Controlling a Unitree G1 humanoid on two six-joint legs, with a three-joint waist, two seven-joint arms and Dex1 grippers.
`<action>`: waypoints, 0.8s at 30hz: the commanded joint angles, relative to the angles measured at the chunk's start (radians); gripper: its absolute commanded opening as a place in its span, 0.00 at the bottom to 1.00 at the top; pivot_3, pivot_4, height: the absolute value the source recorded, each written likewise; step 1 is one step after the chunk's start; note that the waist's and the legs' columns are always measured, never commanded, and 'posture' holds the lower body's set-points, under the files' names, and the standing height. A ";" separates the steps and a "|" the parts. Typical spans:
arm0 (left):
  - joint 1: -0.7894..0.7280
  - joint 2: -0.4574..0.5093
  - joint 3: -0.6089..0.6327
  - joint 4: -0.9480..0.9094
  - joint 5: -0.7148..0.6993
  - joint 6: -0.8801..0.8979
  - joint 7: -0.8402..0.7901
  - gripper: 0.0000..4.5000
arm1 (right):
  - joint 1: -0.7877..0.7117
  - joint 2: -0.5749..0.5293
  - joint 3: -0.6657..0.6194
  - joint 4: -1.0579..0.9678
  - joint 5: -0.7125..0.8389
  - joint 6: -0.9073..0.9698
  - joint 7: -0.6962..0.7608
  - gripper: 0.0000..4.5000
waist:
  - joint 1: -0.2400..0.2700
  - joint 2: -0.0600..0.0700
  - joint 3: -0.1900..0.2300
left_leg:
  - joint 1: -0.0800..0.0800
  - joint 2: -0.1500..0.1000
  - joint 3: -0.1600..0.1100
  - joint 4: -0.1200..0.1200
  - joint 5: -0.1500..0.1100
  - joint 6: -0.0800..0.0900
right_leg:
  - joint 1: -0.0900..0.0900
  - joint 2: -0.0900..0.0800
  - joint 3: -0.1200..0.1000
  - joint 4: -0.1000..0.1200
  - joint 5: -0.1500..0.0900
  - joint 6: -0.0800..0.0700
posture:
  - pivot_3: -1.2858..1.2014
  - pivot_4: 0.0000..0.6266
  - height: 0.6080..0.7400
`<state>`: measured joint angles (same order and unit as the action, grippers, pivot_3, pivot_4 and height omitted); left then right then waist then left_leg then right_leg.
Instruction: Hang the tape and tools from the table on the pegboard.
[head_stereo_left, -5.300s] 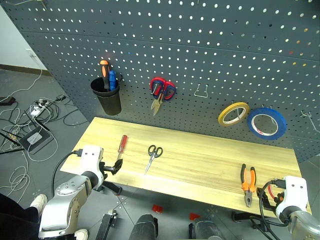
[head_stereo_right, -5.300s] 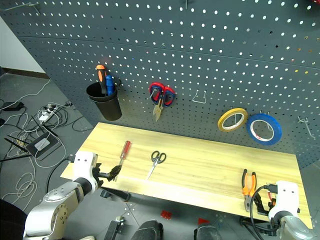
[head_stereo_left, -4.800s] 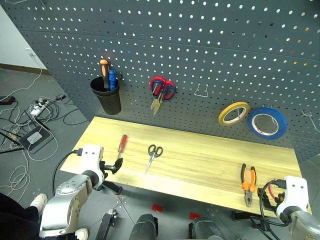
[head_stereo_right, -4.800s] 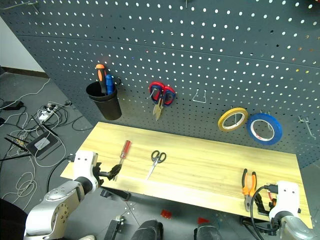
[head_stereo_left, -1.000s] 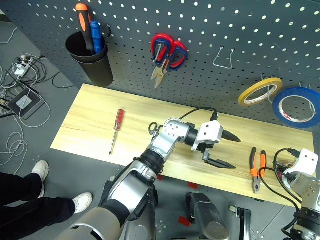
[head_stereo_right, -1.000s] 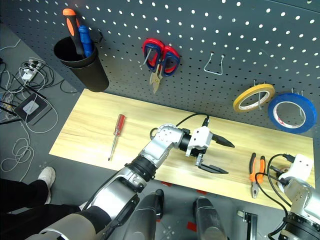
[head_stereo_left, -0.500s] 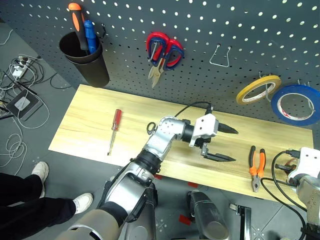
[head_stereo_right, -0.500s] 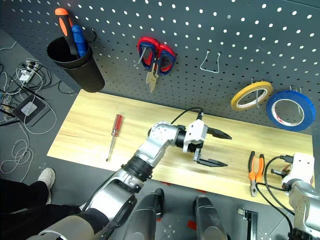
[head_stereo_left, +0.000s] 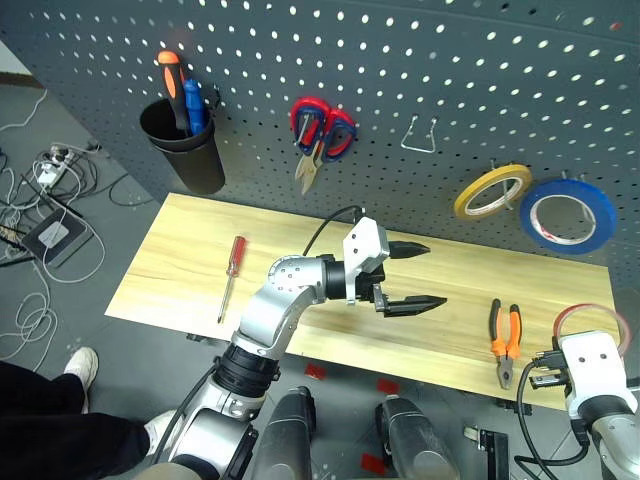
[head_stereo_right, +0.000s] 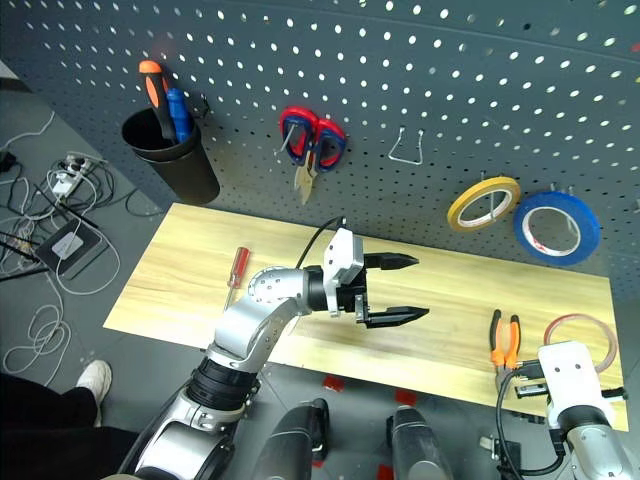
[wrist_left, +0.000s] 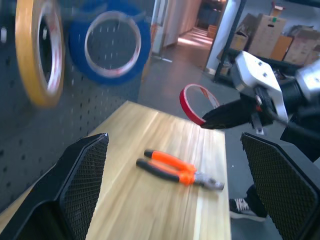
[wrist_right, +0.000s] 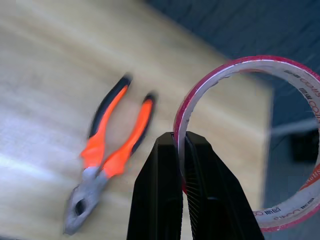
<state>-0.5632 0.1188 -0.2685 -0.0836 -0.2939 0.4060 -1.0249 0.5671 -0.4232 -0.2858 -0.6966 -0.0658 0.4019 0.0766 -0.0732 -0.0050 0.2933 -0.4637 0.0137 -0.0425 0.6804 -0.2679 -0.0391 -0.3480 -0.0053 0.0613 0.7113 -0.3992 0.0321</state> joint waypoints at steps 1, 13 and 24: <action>-0.042 -0.048 -0.021 -0.024 -0.035 0.015 0.037 1.00 | -0.046 0.011 -0.036 0.039 -0.078 -0.126 -0.057 0.01 | -0.007 0.000 -0.015 | 0.001 0.000 0.000 0.000 0.000 0.000 | 0.001 0.000 0.000 0.000 0.000 0.000 | 0.44 0.31 1.00; -0.233 -0.153 -0.072 0.345 0.068 -0.219 0.035 1.00 | -0.305 -0.028 -0.078 0.257 -0.121 -0.299 -0.053 0.01 | -0.017 0.008 -0.056 | 0.011 -0.001 0.013 -0.003 0.000 0.000 | 0.013 0.002 0.008 -0.006 -0.002 0.004 | 0.44 0.27 1.00; -0.290 -0.247 -0.086 0.478 0.083 -0.305 0.013 1.00 | -0.409 -0.059 -0.136 0.367 -0.089 -0.339 -0.029 0.01 | -0.032 0.014 -0.063 | 0.010 -0.002 0.019 -0.003 -0.002 0.003 | 0.013 0.002 0.009 0.001 -0.002 0.004 | 0.43 0.27 1.00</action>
<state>-0.8322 -0.1093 -0.3475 0.4024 -0.2120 0.1239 -1.0018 0.1650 -0.4691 -0.3830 -0.3195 -0.1678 0.0815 0.0443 -0.1049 0.0091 0.2302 -0.4535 0.0111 -0.0235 0.6777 -0.2694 -0.0358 -0.3344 -0.0028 0.0709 0.7126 -0.4014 0.0361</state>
